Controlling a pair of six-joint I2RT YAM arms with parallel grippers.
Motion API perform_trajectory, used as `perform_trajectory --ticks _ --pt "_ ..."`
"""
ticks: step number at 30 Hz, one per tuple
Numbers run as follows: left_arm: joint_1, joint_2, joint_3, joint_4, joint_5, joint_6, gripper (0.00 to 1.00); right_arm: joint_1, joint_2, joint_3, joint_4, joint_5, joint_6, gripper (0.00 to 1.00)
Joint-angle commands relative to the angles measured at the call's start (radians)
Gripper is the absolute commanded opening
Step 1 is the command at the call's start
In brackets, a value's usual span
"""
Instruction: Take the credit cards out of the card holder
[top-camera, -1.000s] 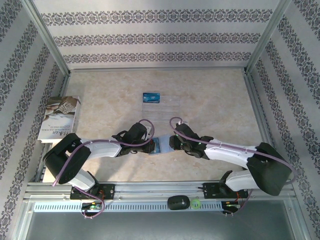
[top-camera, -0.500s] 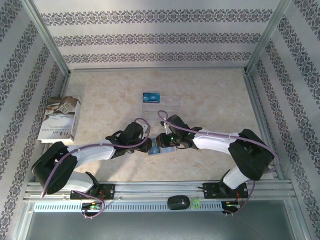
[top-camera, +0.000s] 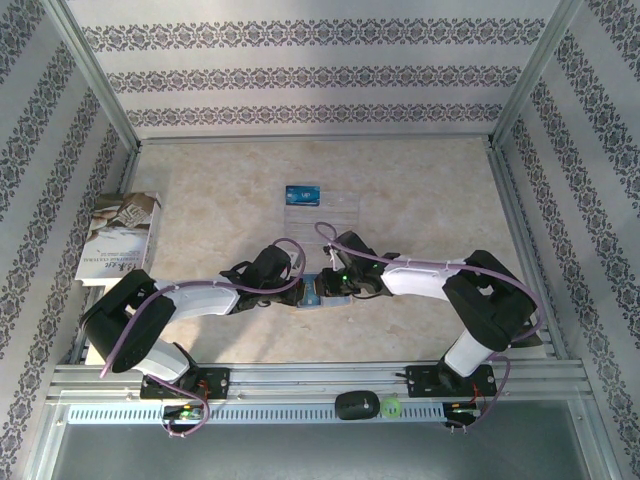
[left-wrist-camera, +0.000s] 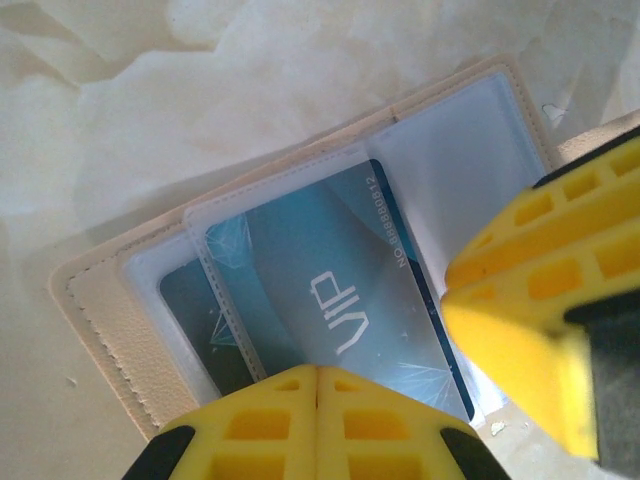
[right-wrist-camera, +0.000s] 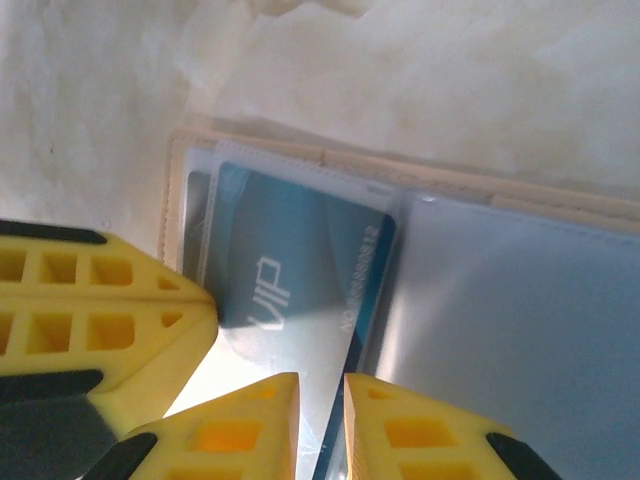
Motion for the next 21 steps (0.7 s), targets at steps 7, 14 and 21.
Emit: perform_trajectory --ticks 7,14,21 --pt "0.021 0.096 -0.013 -0.055 -0.003 0.014 0.06 -0.021 0.043 0.01 0.012 -0.001 0.024 0.2" --pt "0.021 0.051 -0.028 -0.073 -0.016 0.014 0.08 -0.019 0.029 -0.003 -0.007 0.052 0.026 0.25" --pt "0.02 -0.038 -0.036 -0.11 -0.053 0.041 0.13 0.009 -0.006 0.015 -0.059 0.146 -0.011 0.21"
